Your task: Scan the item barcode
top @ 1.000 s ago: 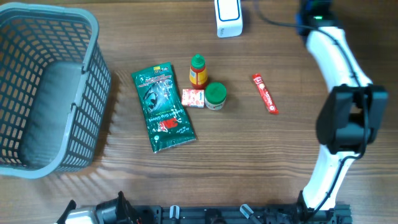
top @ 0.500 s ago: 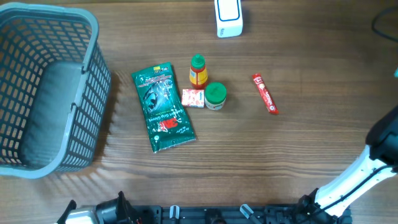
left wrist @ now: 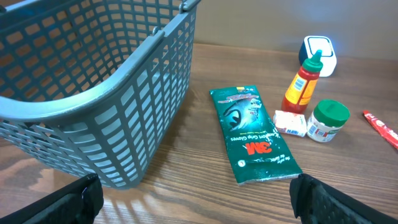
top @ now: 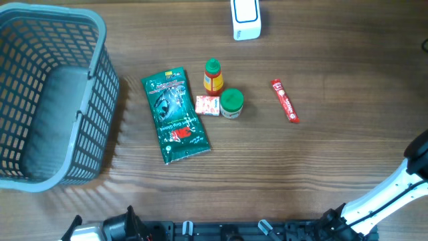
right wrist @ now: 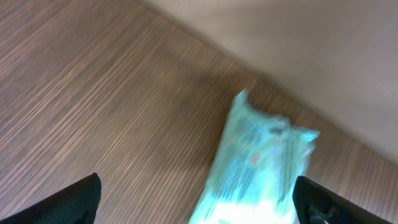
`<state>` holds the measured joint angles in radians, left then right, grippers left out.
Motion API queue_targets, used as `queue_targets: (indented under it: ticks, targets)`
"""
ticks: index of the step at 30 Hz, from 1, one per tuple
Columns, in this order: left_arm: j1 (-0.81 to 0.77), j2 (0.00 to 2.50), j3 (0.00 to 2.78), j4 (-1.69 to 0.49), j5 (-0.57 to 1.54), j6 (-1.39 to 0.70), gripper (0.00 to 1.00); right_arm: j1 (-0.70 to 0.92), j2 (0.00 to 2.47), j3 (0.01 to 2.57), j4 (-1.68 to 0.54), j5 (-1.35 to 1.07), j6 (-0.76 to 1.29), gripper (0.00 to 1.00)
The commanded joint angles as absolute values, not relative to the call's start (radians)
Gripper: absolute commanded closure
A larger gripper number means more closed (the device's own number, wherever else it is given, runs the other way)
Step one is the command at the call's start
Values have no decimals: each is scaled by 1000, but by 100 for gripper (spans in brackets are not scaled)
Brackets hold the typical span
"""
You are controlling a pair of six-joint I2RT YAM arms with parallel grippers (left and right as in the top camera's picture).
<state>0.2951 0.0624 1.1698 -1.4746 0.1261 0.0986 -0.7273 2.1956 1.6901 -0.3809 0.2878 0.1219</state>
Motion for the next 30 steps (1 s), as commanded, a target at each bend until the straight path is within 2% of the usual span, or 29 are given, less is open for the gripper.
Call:
queue_targets:
  ticks: [1, 4, 8, 10, 15, 19, 22, 26, 28, 30]
  targets:
    - [299, 56, 1169, -1474, 141, 96, 0, -722, 2146, 1684, -413, 140, 242, 0]
    - [299, 56, 1169, -1474, 141, 96, 0, -712, 2081, 1684, -443, 1, 315, 0]
    - [299, 56, 1169, -1474, 141, 96, 0, -635, 1891, 1684, -530, -374, 501, 0]
    - [299, 56, 1169, -1474, 141, 96, 0, -567, 1840, 1684, -576, -429, 553, 0]
    - [299, 56, 1169, -1474, 141, 96, 0, -276, 1805, 1684, -751, -428, 691, 0]
    - [299, 56, 1169, -1474, 141, 96, 0, 20, 1811, 1682, -779, -425, 691, 0]
    - [299, 56, 1169, -1474, 141, 96, 0, 178, 1811, 1682, -775, -424, 699, 0]
    - [299, 56, 1169, -1474, 141, 96, 0, 285, 1811, 1682, -783, -343, 707, 0]
    - [299, 56, 1169, -1474, 141, 96, 0, 304, 1818, 1679, -820, -350, 885, 0]
    - [299, 56, 1169, -1474, 141, 96, 0, 309, 1834, 1677, -811, -383, 920, 0]
